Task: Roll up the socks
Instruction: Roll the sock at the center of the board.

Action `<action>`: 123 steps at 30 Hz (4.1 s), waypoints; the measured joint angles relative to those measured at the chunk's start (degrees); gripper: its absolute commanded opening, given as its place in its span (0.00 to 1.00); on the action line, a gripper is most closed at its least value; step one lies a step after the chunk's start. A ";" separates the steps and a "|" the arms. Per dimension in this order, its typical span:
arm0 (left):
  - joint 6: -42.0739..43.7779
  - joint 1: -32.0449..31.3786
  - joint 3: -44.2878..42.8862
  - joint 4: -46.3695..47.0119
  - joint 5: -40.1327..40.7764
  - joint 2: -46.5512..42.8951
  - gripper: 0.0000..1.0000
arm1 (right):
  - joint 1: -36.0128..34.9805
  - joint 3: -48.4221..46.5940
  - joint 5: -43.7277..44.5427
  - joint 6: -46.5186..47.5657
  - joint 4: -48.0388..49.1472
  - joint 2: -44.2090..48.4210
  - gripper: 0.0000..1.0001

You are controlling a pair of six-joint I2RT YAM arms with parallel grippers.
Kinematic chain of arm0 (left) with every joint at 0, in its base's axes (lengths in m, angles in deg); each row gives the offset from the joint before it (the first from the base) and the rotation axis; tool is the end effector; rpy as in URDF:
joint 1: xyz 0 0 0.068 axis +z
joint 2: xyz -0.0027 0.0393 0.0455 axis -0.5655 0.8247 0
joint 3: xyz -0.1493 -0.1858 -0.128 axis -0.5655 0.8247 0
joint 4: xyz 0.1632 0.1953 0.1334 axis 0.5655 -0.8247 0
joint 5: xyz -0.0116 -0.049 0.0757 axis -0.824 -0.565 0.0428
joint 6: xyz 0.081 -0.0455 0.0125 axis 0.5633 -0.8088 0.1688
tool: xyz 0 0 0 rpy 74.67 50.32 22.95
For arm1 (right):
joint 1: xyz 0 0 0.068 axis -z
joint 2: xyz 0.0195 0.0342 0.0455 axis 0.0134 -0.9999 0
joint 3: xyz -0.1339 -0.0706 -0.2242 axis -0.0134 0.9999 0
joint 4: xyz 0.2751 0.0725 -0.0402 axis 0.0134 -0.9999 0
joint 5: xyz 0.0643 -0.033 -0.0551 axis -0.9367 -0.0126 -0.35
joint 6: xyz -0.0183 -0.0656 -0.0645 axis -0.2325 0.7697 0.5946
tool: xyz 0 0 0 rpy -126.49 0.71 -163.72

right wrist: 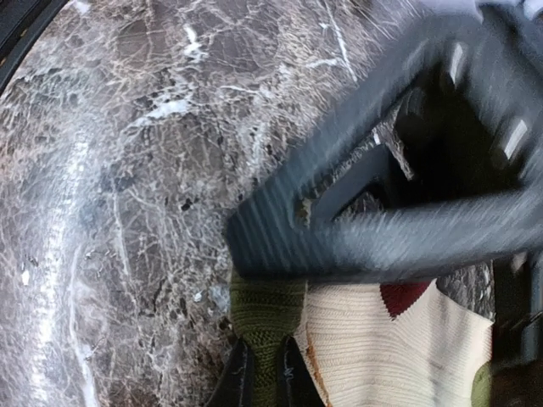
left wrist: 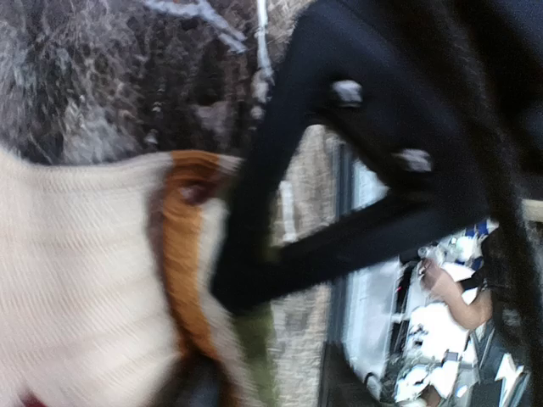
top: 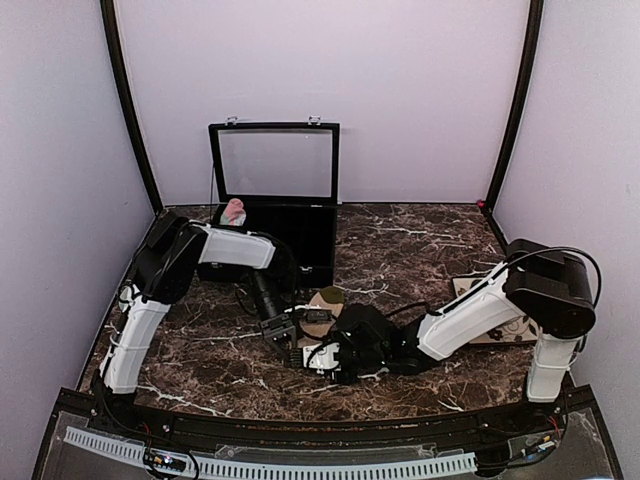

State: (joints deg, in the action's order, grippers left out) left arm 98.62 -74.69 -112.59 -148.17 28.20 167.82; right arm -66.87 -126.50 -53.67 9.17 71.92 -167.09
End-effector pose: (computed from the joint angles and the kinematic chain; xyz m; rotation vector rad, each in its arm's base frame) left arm 0.2702 -0.3161 0.0482 -1.5672 -1.9621 1.2622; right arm 0.1514 0.3803 0.0541 -1.7739 1.4054 0.3753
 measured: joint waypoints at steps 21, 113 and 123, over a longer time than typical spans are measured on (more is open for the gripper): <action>-17.68 18.86 26.95 41.24 26.27 -39.52 0.99 | 3.48 4.42 -13.05 -19.82 7.50 -0.46 0.00; 1.62 -6.23 23.98 39.04 12.52 -21.84 0.00 | 14.84 29.92 4.39 -52.13 2.21 39.58 0.99; -0.83 -4.46 13.29 26.43 5.75 -12.94 0.00 | 9.88 26.08 10.21 -37.00 4.22 41.18 0.65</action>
State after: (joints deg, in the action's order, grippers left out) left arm 97.79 -79.15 -99.31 -121.75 33.95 154.88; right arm -56.99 -100.43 -43.46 -27.84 76.14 -125.91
